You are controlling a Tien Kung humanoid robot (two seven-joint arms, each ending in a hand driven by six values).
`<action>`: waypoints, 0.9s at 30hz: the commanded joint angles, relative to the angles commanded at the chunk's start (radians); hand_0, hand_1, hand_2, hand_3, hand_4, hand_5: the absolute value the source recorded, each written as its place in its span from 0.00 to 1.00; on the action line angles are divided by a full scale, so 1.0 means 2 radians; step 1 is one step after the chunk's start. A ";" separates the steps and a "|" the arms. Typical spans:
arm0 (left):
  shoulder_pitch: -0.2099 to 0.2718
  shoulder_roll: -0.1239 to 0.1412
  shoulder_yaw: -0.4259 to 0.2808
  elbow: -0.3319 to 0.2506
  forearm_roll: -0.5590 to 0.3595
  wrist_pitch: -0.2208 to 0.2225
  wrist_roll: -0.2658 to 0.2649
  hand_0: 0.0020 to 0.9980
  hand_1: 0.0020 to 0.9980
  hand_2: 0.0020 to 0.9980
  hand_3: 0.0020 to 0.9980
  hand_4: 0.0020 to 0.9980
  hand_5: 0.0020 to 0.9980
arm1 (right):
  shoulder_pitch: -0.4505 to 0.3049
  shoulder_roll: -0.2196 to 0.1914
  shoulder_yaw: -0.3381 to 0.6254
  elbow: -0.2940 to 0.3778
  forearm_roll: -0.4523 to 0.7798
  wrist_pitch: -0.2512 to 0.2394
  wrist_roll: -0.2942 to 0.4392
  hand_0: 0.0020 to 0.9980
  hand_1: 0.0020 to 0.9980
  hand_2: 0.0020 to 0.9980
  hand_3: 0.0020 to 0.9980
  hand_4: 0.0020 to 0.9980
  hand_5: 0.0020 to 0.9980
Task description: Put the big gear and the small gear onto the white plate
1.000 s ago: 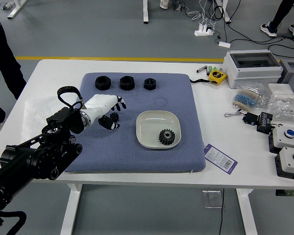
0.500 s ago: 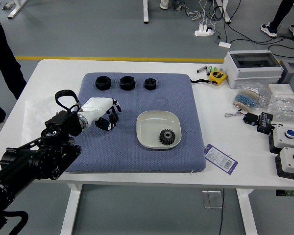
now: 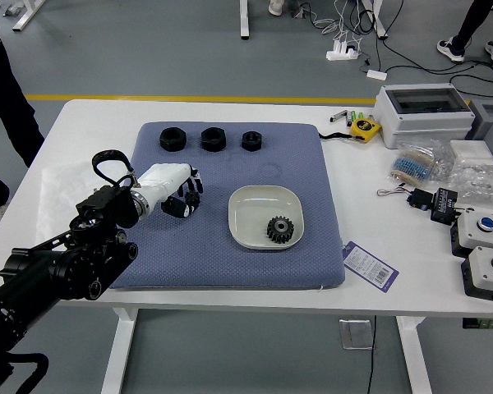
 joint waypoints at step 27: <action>0.001 0.005 -0.014 -0.123 -0.020 0.015 0.003 0.31 0.37 0.42 0.50 0.64 0.00 | 0.000 0.000 0.002 -0.001 -0.003 0.001 -0.001 0.68 0.66 0.74 0.60 0.81 0.73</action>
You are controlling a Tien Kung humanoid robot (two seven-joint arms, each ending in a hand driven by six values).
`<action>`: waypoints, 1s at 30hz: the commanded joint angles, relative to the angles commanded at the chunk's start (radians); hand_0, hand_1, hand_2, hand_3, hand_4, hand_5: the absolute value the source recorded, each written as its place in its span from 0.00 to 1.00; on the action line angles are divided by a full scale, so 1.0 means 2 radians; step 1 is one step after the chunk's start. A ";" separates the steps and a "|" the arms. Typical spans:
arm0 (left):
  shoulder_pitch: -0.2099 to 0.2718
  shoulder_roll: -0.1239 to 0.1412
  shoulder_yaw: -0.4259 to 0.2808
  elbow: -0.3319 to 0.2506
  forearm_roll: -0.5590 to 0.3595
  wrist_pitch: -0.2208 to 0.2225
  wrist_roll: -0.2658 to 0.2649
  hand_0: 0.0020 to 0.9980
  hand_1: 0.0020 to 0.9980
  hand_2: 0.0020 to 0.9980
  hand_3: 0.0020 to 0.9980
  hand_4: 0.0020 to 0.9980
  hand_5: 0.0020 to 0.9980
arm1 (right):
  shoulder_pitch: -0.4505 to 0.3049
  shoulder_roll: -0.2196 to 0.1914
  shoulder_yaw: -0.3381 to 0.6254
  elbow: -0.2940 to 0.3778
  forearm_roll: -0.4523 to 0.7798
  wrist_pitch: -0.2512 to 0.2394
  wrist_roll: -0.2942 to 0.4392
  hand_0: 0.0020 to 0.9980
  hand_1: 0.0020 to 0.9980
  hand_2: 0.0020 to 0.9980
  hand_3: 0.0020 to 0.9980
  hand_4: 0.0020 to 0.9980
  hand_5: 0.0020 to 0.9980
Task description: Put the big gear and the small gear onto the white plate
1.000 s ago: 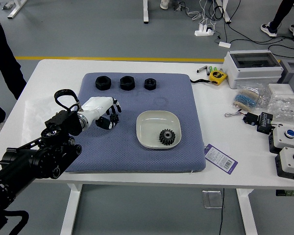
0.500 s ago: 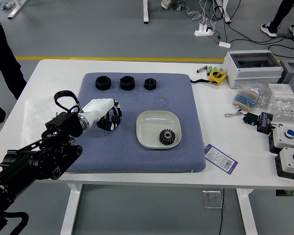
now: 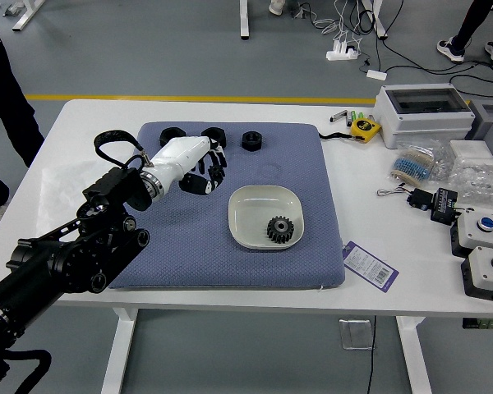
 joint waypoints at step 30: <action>-0.022 -0.033 0.084 0.032 -0.005 0.032 0.010 0.34 0.45 0.50 0.59 0.98 0.22 | -0.001 -0.002 0.008 0.002 -0.014 -0.001 -0.004 0.68 0.66 0.74 0.60 0.81 0.73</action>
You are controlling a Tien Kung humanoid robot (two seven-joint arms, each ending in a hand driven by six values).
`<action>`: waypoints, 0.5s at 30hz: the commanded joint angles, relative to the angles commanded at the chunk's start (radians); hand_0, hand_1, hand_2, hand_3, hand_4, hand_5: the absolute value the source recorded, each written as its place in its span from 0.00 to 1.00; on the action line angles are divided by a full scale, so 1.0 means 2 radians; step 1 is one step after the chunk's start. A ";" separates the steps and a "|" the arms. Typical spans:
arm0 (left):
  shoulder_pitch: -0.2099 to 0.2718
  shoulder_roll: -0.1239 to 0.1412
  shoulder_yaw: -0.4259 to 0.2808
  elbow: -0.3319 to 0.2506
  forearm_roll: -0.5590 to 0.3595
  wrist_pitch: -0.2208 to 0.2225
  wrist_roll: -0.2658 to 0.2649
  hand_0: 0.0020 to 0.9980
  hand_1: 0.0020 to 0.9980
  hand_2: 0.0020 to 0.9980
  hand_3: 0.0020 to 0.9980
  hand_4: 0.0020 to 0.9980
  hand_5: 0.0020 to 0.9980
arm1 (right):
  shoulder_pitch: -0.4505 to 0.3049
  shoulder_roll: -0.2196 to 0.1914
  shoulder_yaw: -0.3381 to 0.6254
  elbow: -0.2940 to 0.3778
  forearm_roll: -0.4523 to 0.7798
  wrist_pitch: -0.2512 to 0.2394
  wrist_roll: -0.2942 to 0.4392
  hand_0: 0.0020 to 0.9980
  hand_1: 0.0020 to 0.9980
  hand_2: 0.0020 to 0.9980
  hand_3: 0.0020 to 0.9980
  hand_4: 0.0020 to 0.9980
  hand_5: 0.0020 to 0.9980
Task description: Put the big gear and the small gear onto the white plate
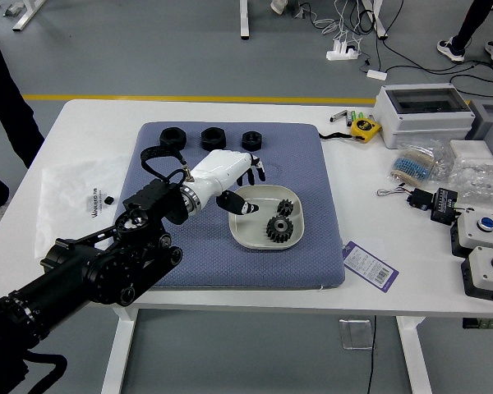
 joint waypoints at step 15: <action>0.021 0.004 -0.094 -0.019 0.018 0.039 -0.014 0.43 0.53 0.55 0.61 1.00 0.27 | 0.000 0.000 -0.007 -0.001 0.013 0.001 0.005 0.68 0.66 0.74 0.59 0.81 0.73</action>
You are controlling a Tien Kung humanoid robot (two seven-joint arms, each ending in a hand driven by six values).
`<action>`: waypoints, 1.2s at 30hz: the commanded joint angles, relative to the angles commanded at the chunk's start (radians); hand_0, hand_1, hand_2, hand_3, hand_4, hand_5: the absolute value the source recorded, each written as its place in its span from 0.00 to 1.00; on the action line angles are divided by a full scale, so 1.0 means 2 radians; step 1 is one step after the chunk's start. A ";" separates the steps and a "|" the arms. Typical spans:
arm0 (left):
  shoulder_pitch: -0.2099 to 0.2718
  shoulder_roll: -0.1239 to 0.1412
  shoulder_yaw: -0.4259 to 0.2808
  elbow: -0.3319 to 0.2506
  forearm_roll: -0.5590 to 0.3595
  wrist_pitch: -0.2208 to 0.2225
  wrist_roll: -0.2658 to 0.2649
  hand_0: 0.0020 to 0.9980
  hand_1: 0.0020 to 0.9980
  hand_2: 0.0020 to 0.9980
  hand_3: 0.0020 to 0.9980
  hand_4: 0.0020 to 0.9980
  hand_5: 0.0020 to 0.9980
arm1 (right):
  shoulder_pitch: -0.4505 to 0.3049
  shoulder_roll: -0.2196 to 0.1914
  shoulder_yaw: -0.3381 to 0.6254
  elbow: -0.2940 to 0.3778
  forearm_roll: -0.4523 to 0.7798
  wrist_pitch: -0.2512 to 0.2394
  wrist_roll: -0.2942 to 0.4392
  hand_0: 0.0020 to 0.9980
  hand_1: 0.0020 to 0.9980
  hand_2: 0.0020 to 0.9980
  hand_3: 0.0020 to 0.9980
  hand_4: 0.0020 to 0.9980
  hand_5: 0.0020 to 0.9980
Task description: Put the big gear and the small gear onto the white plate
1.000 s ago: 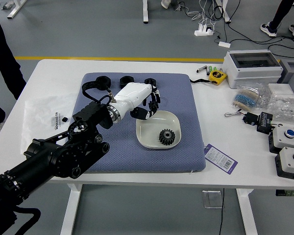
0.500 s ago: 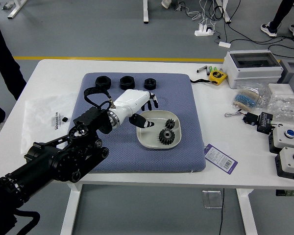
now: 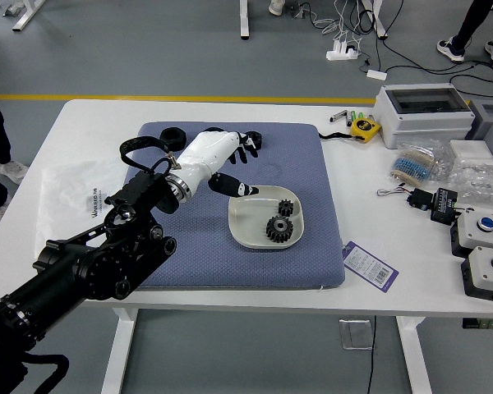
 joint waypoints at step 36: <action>0.240 -0.005 -0.327 -0.193 -0.469 -0.124 -0.005 0.77 0.71 0.76 0.75 0.85 0.86 | -0.005 0.002 -0.008 -0.005 0.013 0.005 0.006 0.69 0.66 0.74 0.60 0.81 0.73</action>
